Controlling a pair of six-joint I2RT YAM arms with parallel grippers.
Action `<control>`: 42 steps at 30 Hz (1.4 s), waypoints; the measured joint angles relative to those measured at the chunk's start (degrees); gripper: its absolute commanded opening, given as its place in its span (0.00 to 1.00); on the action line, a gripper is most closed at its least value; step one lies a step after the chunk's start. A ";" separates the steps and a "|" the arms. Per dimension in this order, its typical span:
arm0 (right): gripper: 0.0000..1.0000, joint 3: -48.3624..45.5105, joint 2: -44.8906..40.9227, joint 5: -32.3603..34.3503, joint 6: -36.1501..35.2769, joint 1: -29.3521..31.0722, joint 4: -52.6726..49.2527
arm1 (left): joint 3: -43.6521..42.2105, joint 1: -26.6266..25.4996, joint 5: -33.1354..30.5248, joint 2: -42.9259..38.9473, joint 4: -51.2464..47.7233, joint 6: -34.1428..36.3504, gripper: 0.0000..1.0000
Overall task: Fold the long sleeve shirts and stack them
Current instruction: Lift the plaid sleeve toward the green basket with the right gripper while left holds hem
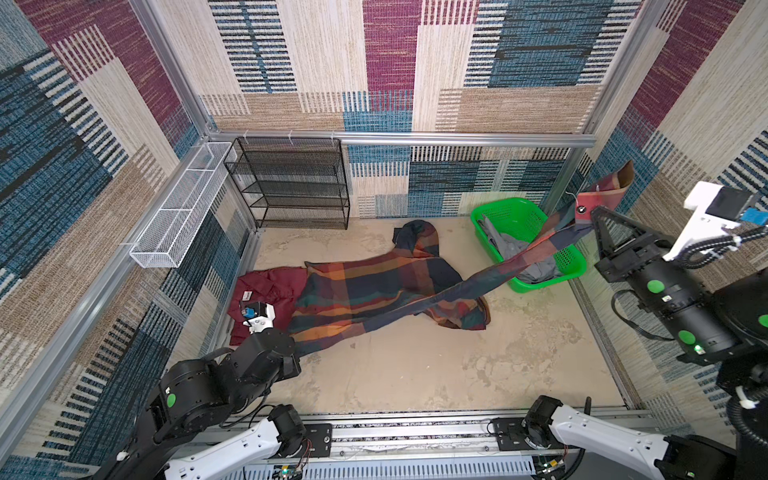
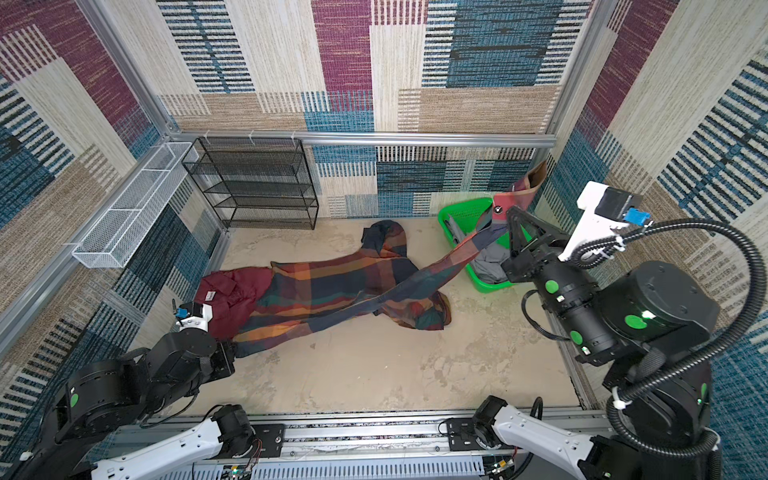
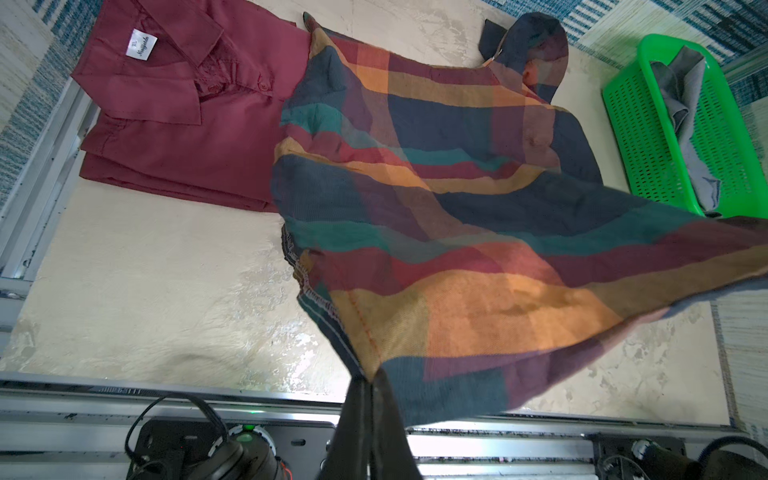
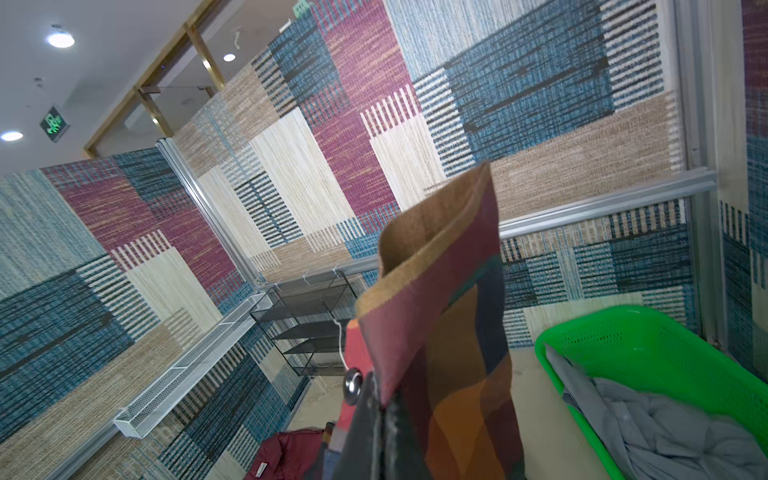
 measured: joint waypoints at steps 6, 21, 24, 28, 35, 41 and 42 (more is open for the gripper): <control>0.00 5.38 1.40 0.28 -2.62 0.00 -6.08 | -1.68 -0.02 2.14 -0.66 -2.40 0.42 0.00; 0.00 -2.91 7.02 7.76 0.59 -0.07 -25.88 | -9.99 0.00 9.33 -2.69 -7.06 -0.66 0.00; 0.00 -4.81 6.21 8.72 0.72 -0.09 -24.33 | -12.41 0.02 9.81 -2.56 -7.02 -0.70 0.00; 0.00 -7.63 5.57 9.22 0.68 -0.07 -19.91 | -15.52 0.02 10.60 -1.99 -6.64 -0.72 0.00; 0.00 -10.16 8.37 10.78 -0.66 -0.07 -13.09 | -18.80 1.31 12.85 2.34 -2.69 -0.66 0.00; 0.00 -12.22 12.04 12.90 -2.49 -0.07 -9.77 | -23.74 9.18 19.08 4.83 2.73 1.09 0.00; 0.00 -12.76 12.33 13.29 -2.58 -0.07 -9.29 | -24.52 11.45 20.68 5.11 3.65 1.92 0.00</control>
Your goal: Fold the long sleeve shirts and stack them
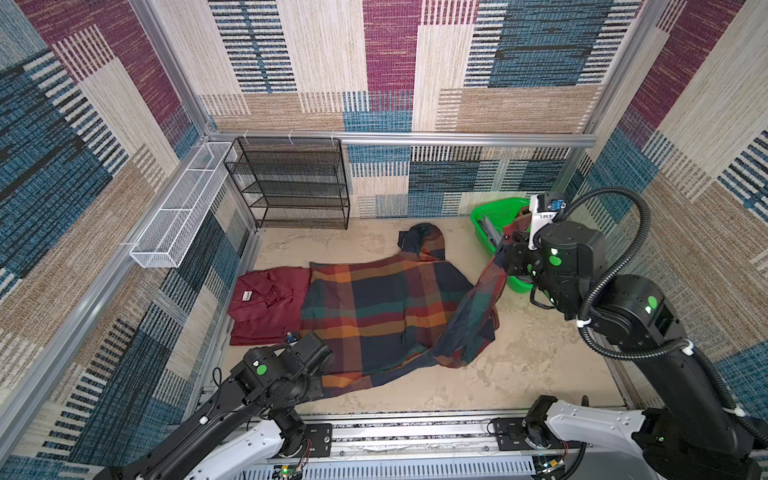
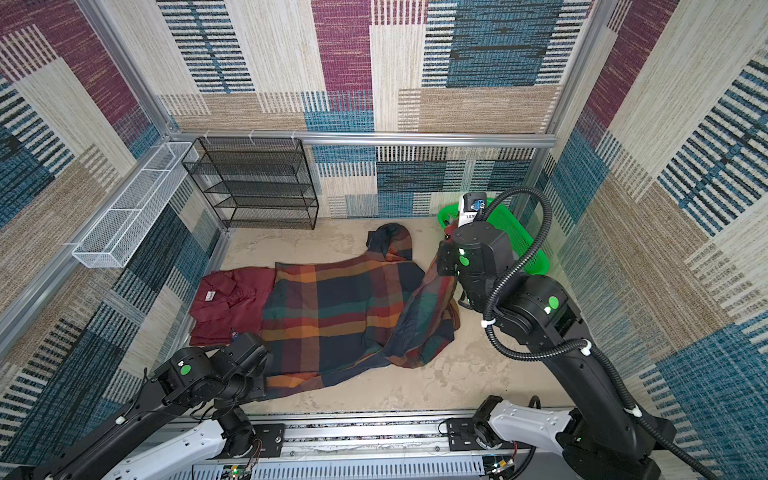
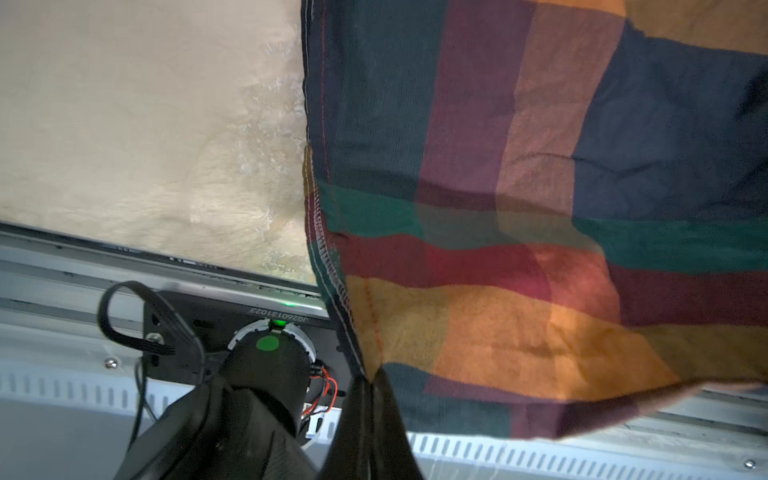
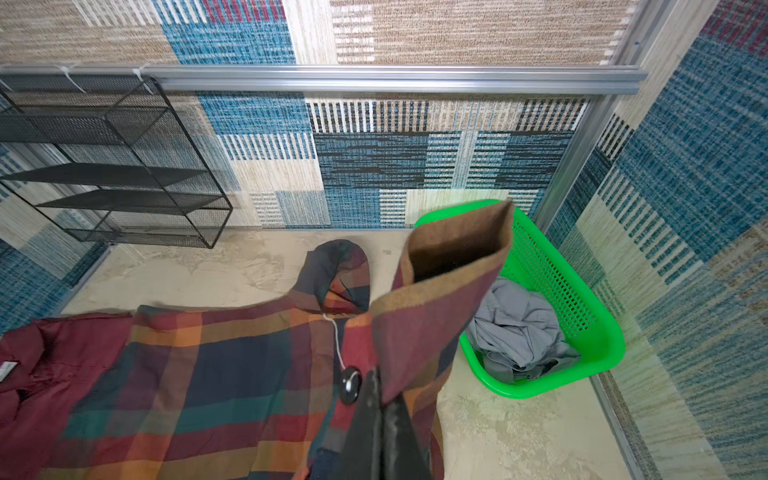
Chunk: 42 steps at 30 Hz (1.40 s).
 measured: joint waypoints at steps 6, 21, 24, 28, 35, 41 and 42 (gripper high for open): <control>0.00 -1.86 3.37 2.58 -1.79 0.00 4.07 | -1.33 8.02 6.25 3.06 4.13 3.69 0.00; 0.00 -2.54 11.69 5.62 -9.79 -0.50 20.26 | 3.10 24.11 9.42 13.44 9.97 12.94 0.00; 0.00 -1.20 14.64 5.57 -11.13 -1.33 21.84 | 3.13 27.87 10.84 14.53 10.38 14.60 0.00; 0.00 0.04 16.87 4.85 -11.76 -3.10 23.08 | 2.84 30.88 13.14 16.02 11.34 16.35 0.05; 0.00 2.16 21.88 3.48 -11.78 -5.29 25.07 | 1.62 34.12 17.20 18.51 12.22 17.90 0.17; 0.00 6.51 27.41 3.76 -12.63 -5.90 25.66 | 2.40 39.28 19.96 18.05 12.02 20.17 0.25; 0.00 7.17 28.26 4.02 -12.83 -5.95 25.92 | 2.93 40.22 20.09 17.86 11.82 20.55 0.26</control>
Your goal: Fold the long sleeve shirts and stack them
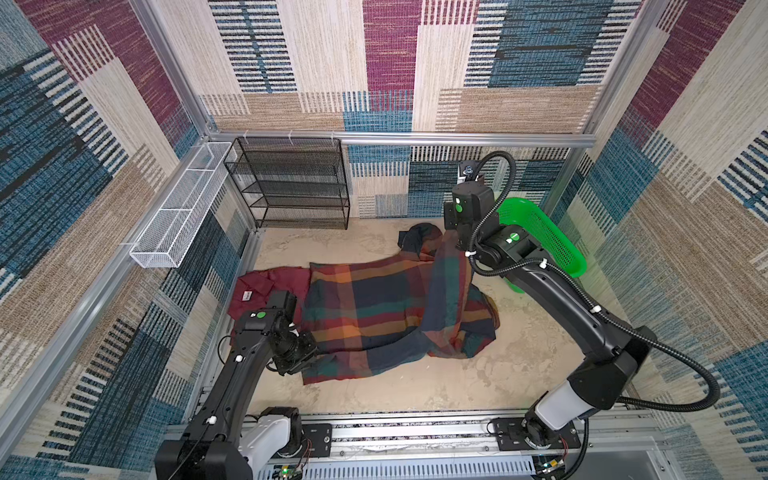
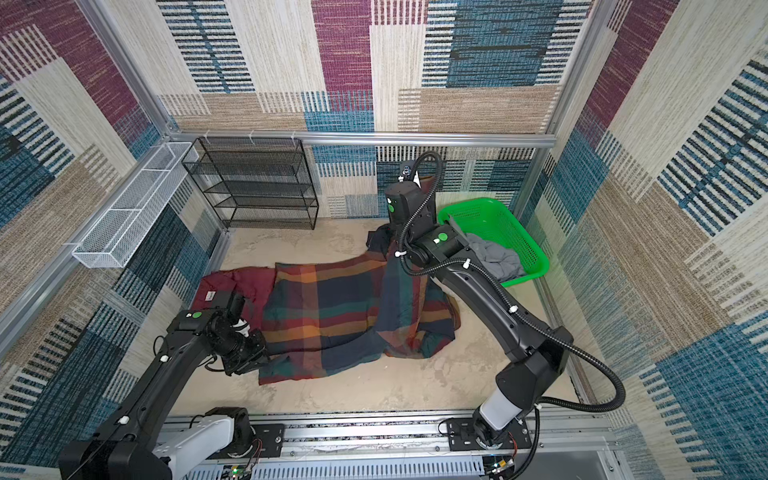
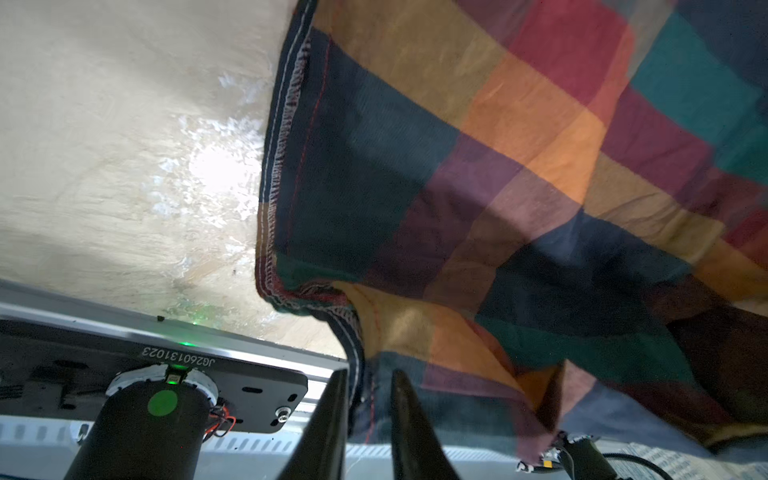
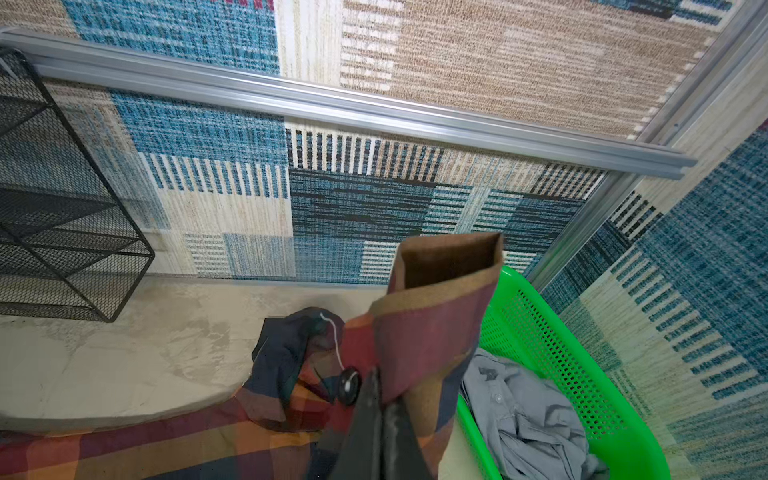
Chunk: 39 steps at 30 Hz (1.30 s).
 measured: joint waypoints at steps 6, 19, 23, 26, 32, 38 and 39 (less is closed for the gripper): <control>0.00 3.93 5.92 0.90 -1.73 0.00 1.86 | 3.78 3.28 -0.15 -0.59 -1.92 2.08 0.33; 0.00 18.93 24.02 -5.95 -3.23 -0.11 0.11 | 6.08 3.85 4.61 -4.59 -3.93 1.18 0.34; 0.10 29.51 33.27 -8.46 -3.87 -0.11 -3.04 | 2.45 3.56 7.08 -6.45 -2.47 -0.59 0.35; 0.54 32.28 36.70 -10.88 -3.50 -0.15 -6.21 | 0.15 3.02 8.20 -7.56 -1.22 -1.95 0.35; 0.83 32.28 36.13 -16.94 -0.74 -0.85 -13.49 | -2.27 0.61 9.44 -6.97 2.03 -4.15 0.35; 0.84 21.68 23.71 -20.37 6.25 -3.74 -15.93 | -2.34 -2.45 9.81 -4.35 6.27 -6.47 0.35; 0.83 16.94 19.74 -20.83 7.54 -4.31 -15.15 | -2.34 -2.97 9.79 -3.89 6.93 -6.82 0.35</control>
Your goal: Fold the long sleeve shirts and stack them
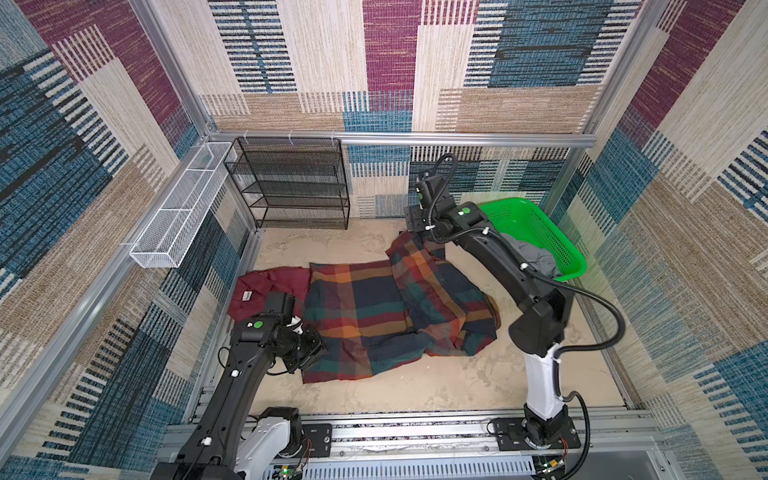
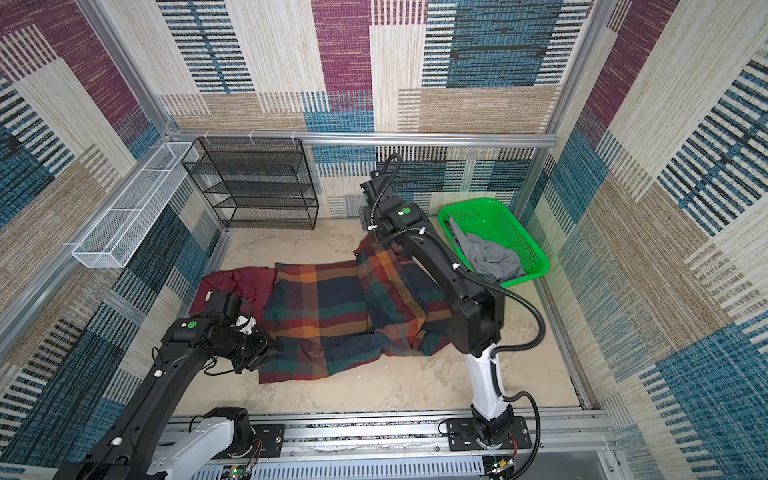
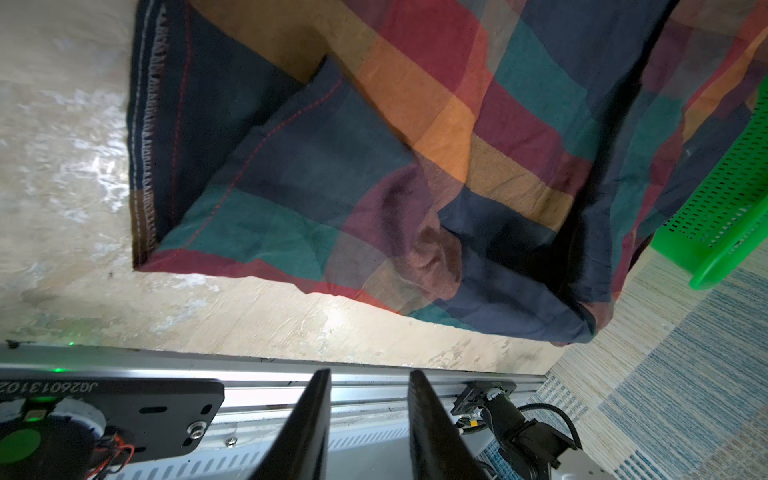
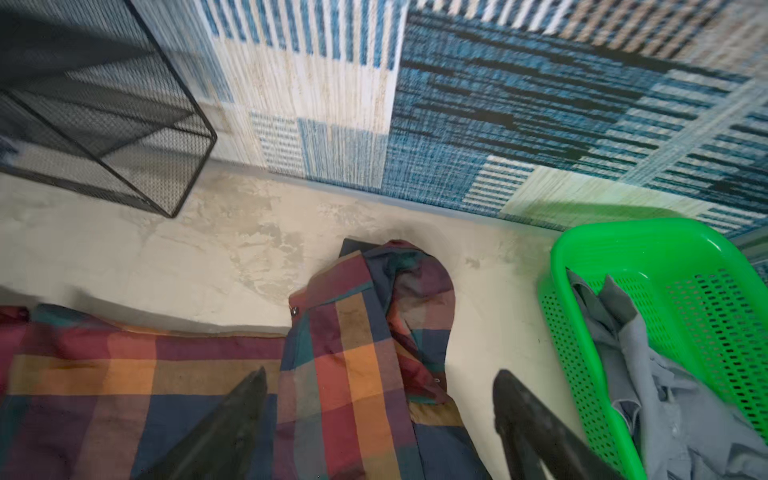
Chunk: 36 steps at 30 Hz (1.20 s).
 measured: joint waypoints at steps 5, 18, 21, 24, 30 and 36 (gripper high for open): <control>0.78 -28.22 -19.98 -4.17 7.58 -3.74 6.88 | -1.31 -2.23 -0.92 2.51 4.13 -1.75 0.35; 0.75 -75.47 -40.81 -14.14 25.75 -9.68 19.26 | -3.23 -3.98 -4.17 12.04 12.13 -2.97 0.35; 0.75 -78.71 -40.92 -14.67 28.72 -9.68 20.48 | -3.17 -3.98 -4.59 14.75 13.46 -2.95 0.35; 0.75 -81.07 -40.98 -13.31 31.26 -9.68 22.43 | -2.21 -3.98 -7.06 17.38 14.03 -2.64 0.35; 0.79 -82.90 -37.86 -9.62 36.06 -9.79 23.06 | -0.22 -3.93 -8.94 23.85 16.41 -2.29 0.35; 0.83 -82.20 -34.97 -8.00 39.28 -11.34 21.73 | 0.07 -3.93 -10.16 27.89 18.27 -2.21 0.35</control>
